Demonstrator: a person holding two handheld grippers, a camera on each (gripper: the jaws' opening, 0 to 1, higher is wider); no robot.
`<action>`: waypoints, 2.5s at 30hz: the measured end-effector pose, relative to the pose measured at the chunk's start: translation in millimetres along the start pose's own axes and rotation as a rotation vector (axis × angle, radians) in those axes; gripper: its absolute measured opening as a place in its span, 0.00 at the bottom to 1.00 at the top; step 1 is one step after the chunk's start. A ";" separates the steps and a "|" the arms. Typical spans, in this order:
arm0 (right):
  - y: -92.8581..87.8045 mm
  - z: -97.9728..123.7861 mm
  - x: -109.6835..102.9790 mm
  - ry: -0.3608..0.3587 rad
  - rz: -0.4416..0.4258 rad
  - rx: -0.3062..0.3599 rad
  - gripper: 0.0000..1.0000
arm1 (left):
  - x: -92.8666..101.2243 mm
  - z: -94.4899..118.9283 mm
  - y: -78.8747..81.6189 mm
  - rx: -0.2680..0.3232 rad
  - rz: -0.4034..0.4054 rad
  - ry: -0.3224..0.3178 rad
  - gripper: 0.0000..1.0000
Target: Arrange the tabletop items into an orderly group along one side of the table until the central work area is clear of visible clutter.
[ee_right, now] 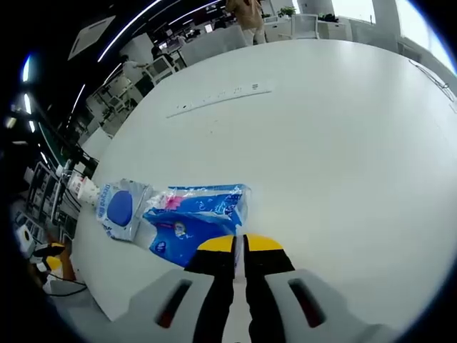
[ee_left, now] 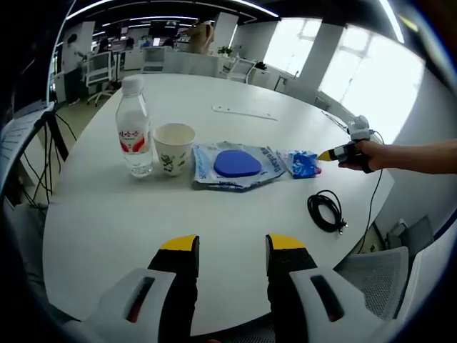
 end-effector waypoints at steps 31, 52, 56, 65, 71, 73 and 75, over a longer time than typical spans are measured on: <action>-41.0 35.7 7.9 -0.015 -0.021 0.012 0.09 | 1.4 1.1 4.1 0.039 0.013 -0.009 0.37; -87.7 31.8 -17.1 0.140 0.038 -0.073 0.27 | -1.3 1.7 5.4 0.037 0.006 -0.014 0.43; -89.0 28.7 -20.5 0.149 0.044 -0.074 0.28 | -1.6 2.5 5.3 0.039 0.008 -0.013 0.43; -96.8 27.7 -27.9 0.160 0.076 -0.090 0.27 | -0.6 5.4 4.8 0.038 0.006 -0.012 0.42; -104.7 27.1 -29.2 0.159 0.102 -0.111 0.26 | -0.9 5.7 3.9 0.038 0.002 -0.014 0.42; -106.3 27.8 -30.0 0.157 0.105 -0.114 0.25 | -0.7 6.5 2.8 0.036 0.004 -0.013 0.42; -107.8 28.0 -30.7 0.156 0.114 -0.117 0.24 | -0.5 7.0 2.2 0.036 0.007 -0.013 0.42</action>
Point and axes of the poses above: the point that each gripper's makers call its tool centre point, and the gripper's own axes: z roughly backward along the fingers, x roughly to its right, y roughly out of its top, the point moved 7 cm from there along z, roughly backward along the fingers, and after that the axes turned 13 degrees about x, right-handed, at the moved point
